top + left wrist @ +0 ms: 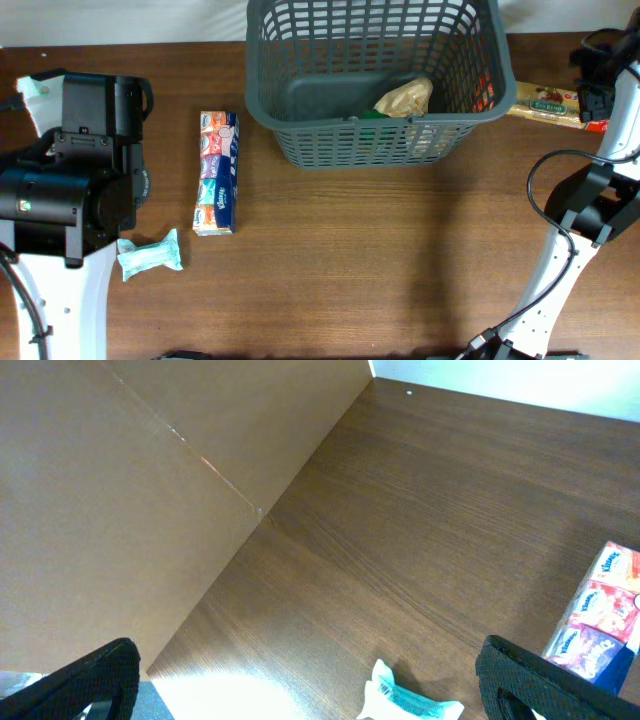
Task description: Pack container
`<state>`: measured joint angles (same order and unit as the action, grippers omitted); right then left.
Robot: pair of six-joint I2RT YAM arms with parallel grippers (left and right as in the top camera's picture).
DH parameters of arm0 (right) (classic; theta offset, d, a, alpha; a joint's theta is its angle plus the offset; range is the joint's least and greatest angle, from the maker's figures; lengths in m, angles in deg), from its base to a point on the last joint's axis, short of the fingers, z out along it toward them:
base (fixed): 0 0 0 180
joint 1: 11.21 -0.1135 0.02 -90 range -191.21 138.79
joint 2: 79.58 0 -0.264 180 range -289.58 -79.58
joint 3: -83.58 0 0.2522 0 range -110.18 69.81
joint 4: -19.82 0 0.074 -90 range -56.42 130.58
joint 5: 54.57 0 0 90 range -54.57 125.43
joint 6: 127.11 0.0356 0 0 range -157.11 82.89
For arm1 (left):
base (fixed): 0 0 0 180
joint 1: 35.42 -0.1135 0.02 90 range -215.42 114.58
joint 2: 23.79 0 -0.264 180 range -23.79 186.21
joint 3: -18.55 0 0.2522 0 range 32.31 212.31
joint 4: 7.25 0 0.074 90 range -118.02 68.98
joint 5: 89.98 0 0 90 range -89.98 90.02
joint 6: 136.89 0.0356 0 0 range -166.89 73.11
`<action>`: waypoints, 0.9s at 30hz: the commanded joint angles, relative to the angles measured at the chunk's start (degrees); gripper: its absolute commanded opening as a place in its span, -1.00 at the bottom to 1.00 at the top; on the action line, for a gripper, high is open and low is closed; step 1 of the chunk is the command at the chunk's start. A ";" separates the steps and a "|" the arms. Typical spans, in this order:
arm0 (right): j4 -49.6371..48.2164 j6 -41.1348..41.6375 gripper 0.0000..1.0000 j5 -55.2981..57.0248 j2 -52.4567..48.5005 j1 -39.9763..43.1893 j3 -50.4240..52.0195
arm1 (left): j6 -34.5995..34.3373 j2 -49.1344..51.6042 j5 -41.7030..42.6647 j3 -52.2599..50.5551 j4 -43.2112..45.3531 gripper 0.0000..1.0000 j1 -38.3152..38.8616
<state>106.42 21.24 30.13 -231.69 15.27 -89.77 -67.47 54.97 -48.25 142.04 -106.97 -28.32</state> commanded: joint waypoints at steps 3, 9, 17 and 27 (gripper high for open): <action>-2.58 3.37 0.98 -0.09 -0.68 -0.66 -0.70 | 0.46 0.11 -0.42 0.02 0.00 0.99 -0.24; -3.43 6.69 0.97 -0.02 -0.94 -0.66 -0.70 | 0.46 0.11 -0.42 0.02 0.00 0.99 -0.24; -8.00 2.43 0.97 -1.05 -1.29 -0.72 1.70 | 0.46 0.11 -0.42 0.02 0.00 0.99 -0.24; -13.05 0.13 0.98 -1.60 -2.03 -2.10 3.74 | 0.46 0.11 -0.42 0.02 0.00 0.99 -0.24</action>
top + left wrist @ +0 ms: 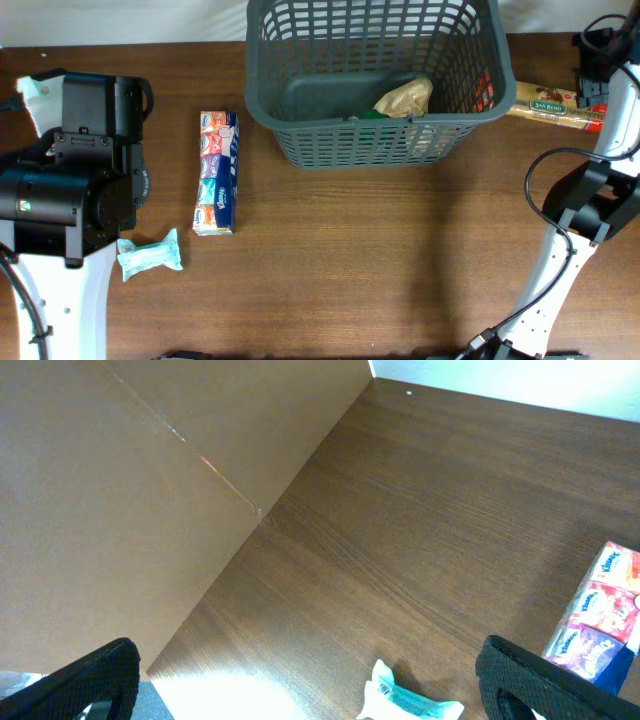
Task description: Pack container
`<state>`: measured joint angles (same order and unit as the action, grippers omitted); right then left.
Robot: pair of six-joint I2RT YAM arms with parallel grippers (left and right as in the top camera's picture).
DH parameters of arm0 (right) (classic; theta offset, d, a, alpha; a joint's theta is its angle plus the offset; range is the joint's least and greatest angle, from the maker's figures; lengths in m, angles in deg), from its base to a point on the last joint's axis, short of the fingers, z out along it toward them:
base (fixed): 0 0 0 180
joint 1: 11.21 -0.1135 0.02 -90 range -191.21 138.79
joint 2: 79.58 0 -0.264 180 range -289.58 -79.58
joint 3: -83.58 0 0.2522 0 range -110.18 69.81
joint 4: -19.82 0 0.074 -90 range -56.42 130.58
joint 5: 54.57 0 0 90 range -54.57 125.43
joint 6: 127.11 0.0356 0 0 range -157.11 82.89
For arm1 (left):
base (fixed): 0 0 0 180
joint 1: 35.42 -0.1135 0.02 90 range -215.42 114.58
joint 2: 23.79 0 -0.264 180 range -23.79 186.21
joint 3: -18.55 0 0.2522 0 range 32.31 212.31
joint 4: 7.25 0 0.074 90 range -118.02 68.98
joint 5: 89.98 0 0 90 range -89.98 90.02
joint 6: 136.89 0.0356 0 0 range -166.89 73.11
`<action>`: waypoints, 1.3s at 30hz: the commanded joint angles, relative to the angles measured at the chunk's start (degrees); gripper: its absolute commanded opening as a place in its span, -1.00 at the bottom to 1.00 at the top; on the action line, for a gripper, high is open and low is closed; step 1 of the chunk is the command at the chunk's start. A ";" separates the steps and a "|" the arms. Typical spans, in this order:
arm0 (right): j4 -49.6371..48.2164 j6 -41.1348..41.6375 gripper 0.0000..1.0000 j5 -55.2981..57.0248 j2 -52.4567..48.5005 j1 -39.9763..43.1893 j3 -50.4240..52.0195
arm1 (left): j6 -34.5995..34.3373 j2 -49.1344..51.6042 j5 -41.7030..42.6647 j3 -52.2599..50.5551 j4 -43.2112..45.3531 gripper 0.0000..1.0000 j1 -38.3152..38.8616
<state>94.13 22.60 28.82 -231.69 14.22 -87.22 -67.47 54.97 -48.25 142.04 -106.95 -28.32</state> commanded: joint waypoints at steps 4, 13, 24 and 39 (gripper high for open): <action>-2.56 -1.22 0.98 -0.48 -2.36 -1.36 3.82 | 0.46 0.11 -0.42 0.02 -0.02 0.99 -0.24; -3.89 -2.36 0.98 -0.48 -4.31 -1.36 9.09 | 0.46 0.11 -0.42 0.02 -0.02 0.99 -0.24; 8.04 -0.02 0.98 8.44 -4.52 -1.38 9.40 | 0.46 0.11 -0.42 0.02 -0.02 0.99 -0.24; 18.27 6.05 0.98 10.40 -4.52 -0.55 9.38 | 0.46 0.11 -0.42 0.02 -0.02 0.99 -0.24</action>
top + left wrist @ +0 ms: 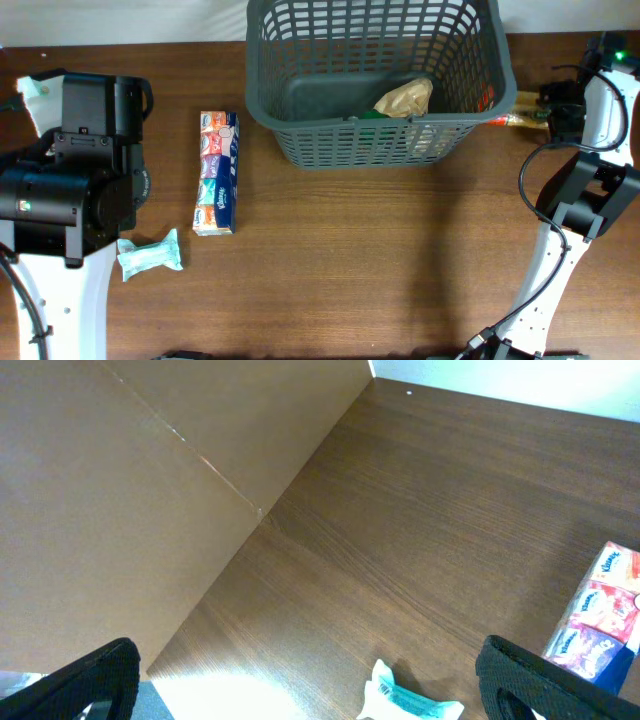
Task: Pack container
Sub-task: 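Close the right gripper on the spaghetti package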
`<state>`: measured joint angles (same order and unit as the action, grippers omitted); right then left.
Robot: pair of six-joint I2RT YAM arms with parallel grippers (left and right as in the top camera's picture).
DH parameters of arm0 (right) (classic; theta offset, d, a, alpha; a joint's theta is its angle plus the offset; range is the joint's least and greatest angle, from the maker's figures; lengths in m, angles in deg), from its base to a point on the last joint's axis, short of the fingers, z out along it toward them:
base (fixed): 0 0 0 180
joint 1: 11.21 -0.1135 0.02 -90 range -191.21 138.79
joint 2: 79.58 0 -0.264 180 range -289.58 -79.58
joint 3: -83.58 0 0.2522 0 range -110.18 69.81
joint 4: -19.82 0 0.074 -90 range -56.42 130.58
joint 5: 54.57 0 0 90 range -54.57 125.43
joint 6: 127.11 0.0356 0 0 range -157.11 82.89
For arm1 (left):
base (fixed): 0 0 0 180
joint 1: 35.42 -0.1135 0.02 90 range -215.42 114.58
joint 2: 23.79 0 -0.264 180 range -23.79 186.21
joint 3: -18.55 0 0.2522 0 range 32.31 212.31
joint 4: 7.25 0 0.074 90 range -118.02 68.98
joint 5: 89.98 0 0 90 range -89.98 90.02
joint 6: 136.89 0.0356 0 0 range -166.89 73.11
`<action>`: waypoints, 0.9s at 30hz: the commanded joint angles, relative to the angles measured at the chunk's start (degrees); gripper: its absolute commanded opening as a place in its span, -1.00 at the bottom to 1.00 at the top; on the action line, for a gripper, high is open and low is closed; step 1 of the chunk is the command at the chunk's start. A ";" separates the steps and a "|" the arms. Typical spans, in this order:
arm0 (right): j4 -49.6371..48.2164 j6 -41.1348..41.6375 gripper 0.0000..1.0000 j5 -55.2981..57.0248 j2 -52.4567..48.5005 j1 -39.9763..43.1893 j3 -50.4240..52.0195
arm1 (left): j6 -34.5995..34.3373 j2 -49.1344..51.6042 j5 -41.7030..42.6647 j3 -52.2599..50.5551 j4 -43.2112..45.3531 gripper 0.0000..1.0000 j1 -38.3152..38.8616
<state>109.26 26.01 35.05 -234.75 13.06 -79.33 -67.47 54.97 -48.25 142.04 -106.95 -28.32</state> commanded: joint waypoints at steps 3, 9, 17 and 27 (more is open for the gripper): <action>7.23 7.37 0.98 6.16 -1.46 0.59 1.49 | 0.46 0.11 -0.42 0.02 -0.02 0.99 -0.24; 8.48 7.74 0.98 6.99 -1.44 0.59 1.16 | 0.46 0.11 -0.42 0.02 -0.02 0.99 -0.24; -3.61 -5.38 0.98 0.52 -1.42 0.61 0.39 | 0.46 0.11 -0.42 0.02 -0.02 0.99 -0.24; -8.22 -2.67 0.98 -4.15 -1.42 0.61 0.42 | 0.46 0.11 -0.42 0.02 -0.02 0.99 -0.24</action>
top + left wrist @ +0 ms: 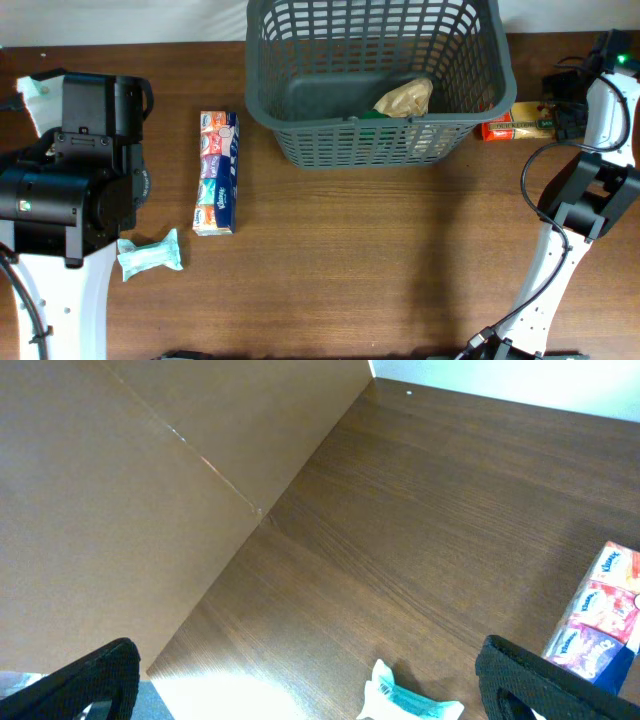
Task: Pack container
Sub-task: 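Close the right gripper on the spaghetti package, then lift the spaghetti package and carry it over the basket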
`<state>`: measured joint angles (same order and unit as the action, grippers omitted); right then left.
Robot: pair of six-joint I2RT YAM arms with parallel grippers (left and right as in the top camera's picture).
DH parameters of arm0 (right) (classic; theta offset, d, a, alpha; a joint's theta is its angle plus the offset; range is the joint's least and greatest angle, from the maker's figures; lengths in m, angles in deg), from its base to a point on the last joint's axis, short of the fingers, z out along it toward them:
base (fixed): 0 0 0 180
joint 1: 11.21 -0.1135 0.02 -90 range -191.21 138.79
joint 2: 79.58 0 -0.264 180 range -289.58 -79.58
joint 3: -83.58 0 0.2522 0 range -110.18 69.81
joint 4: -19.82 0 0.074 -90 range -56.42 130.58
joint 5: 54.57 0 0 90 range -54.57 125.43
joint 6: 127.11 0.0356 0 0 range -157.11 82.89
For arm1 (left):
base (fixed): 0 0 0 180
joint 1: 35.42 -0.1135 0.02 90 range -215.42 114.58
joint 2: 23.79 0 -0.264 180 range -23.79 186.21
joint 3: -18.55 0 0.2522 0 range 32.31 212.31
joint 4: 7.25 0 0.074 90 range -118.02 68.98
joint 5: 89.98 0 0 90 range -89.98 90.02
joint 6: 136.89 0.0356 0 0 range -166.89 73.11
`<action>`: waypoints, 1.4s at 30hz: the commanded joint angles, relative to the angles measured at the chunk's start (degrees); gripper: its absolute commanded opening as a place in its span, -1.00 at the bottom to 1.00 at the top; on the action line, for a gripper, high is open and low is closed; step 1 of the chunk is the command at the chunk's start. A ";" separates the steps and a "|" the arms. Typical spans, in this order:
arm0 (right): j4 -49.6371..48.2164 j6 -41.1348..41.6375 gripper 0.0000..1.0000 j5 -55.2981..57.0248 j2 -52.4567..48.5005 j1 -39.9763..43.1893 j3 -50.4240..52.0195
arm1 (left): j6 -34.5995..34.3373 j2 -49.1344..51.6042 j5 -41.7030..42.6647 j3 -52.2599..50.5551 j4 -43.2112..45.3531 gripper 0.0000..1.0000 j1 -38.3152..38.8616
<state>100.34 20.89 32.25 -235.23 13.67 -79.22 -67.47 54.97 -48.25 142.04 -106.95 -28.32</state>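
Observation:
The grey plastic basket (375, 80) stands at the back centre, with a brown bag (405, 97) and something green inside. Just right of it is an orange-and-red snack bar (510, 125), and my right gripper (555, 112) is on its right end, apparently shut on it. A strip of tissue packs (217, 172) lies at the left, also visible in the left wrist view as tissue packs (605, 615). A teal-and-white packet (150, 255) lies near my left arm. My left gripper (310, 695) is open above the table, the packet (410, 702) below it.
The wooden table (400, 250) reaches to the white back wall. My left arm's bulky black housing (75, 170) covers the table's left edge. The right arm's white links and cable (575, 210) stand along the right edge.
The snack bar now sits lower and further left, by the basket's front right corner, with the right gripper on its right end. The left arm has not moved.
The snack bar lay flat to the right of the basket with the right gripper at its far right end. Then the gripper was over the bar beside the basket wall. Now the bar is shifted left toward the basket's corner. The left side is unchanged throughout.

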 commanded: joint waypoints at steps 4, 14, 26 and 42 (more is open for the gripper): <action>4.22 5.81 0.98 0.55 -0.94 0.00 0.31 | 0.46 0.11 -0.42 0.02 -0.02 0.99 -0.24; 8.94 6.64 0.97 4.98 -0.94 0.04 0.31 | 0.46 0.11 -0.42 0.02 -0.02 0.99 -0.24; 11.13 6.14 -0.43 5.09 -0.94 0.04 0.31 | 0.46 0.11 -0.42 0.02 -0.02 0.99 -0.24; 15.93 -12.33 -0.92 9.90 10.49 1.22 -15.82 | 0.46 0.11 -0.42 0.02 -0.02 0.99 -0.24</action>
<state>116.05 15.21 37.41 -234.14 14.13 -86.39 -67.47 54.97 -48.25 142.04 -106.97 -28.32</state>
